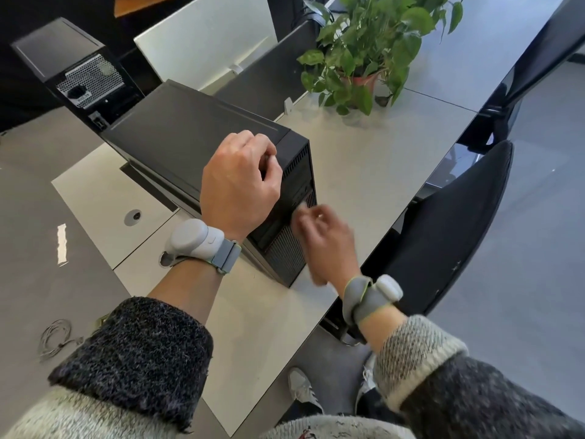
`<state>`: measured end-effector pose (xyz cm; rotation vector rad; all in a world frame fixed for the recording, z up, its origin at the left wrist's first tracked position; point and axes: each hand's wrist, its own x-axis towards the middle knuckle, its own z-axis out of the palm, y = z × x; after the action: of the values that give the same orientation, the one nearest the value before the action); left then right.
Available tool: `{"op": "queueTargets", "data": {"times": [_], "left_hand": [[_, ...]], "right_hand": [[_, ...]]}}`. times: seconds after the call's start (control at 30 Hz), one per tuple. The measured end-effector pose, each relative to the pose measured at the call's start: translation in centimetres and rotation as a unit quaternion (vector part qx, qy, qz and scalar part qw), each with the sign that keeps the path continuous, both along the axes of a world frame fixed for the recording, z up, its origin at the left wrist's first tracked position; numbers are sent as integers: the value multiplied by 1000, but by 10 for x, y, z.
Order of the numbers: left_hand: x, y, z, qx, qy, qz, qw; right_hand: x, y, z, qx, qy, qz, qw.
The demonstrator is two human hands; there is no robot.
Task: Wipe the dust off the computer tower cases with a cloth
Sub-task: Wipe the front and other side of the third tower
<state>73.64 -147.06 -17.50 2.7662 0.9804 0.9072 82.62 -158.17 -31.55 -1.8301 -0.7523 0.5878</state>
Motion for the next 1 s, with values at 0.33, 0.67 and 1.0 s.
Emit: {"op": "queueTargets", "data": {"times": [0.33,0.67,1.0], "left_hand": [[1,-1,1,6,0,1,1000],[-1,-1,0,14,1,3,1000],[0,1,-2,14,3,-1,1000]], "right_hand": [[-24,4,-1,20,-119,14,993],[17,9,11,-10,-9,-43,999],[-65,-20,-3,32,-93,96,991]]}}
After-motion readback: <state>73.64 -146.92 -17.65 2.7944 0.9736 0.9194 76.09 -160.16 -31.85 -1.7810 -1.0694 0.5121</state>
